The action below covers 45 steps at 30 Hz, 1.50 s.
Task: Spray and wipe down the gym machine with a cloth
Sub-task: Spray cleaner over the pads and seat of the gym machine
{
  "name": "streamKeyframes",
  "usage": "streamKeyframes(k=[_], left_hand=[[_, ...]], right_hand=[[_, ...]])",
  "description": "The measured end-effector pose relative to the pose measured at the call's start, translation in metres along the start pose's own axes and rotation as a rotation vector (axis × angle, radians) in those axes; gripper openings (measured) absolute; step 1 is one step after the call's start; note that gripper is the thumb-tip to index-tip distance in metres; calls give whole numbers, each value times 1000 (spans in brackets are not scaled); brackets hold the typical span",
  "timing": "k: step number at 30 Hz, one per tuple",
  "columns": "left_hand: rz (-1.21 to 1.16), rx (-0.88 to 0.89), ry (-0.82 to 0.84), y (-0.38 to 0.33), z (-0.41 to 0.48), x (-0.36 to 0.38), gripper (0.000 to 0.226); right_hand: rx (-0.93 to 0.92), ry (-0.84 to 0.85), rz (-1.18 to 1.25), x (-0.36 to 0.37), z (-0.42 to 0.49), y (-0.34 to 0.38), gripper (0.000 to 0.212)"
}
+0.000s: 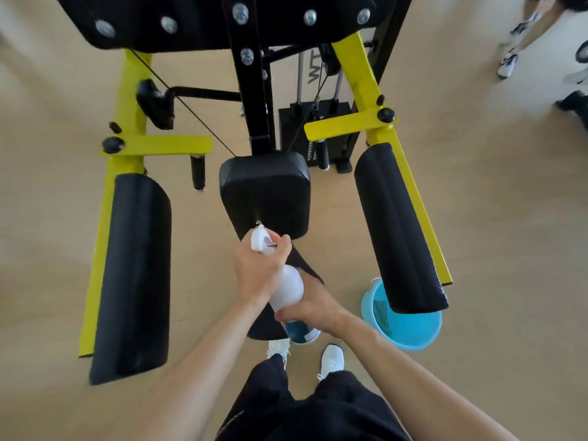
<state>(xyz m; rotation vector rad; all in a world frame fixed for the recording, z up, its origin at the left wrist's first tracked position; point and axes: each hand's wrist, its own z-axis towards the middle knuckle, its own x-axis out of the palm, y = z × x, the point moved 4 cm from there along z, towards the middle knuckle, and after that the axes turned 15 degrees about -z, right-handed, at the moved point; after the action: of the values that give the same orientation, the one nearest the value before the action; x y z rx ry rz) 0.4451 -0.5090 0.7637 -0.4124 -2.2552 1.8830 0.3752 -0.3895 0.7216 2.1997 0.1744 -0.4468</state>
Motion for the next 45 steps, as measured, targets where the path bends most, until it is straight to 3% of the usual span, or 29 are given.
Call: streamKeyframes(k=[3,5,9,12,14,16,19,23,26,31,34,37,41,43,45], left_hand=[[37,-130,-104,-12,-9,-5,33],[104,-124,-108,-21,-15,-3,31],[137,29,86,-30,-21,12,14],[-95,-62,254,-26,-38,16,51],[-144,-135,301,-10,-53,10,64],[-192,-234,323,11,-68,-1,68],[-294,-355,376,31,-91,-7,68],[-319,-344,438,35,-94,-1,49],[-269,-345,512,33,-84,9,46],[-80,-382,705,32,-59,25,52],[270,-211,754,21,-33,30,56],[480,179,481,-19,-3,24,59],[513,806,176,-74,31,15,28],[601,903,111,-84,53,18,32],[745,846,98,-79,74,21,44]], right_hand=[[-45,39,-2,-4,-8,9,65],[-69,70,31,-6,-13,9,66],[-85,130,95,-12,-26,4,62],[-112,170,167,-21,-31,6,57],[-155,162,232,-25,-27,8,68],[-153,133,328,-28,-22,8,83],[-172,85,398,-33,-20,12,82],[-169,44,483,-44,-18,10,81],[-119,-91,550,-69,-10,13,86],[-58,-331,548,-116,12,22,52],[-37,-383,565,-129,24,21,43],[9,-419,522,-138,38,12,40],[87,-426,529,-148,62,4,17],[107,-432,495,-154,76,4,13],[115,-441,475,-159,89,7,16]])
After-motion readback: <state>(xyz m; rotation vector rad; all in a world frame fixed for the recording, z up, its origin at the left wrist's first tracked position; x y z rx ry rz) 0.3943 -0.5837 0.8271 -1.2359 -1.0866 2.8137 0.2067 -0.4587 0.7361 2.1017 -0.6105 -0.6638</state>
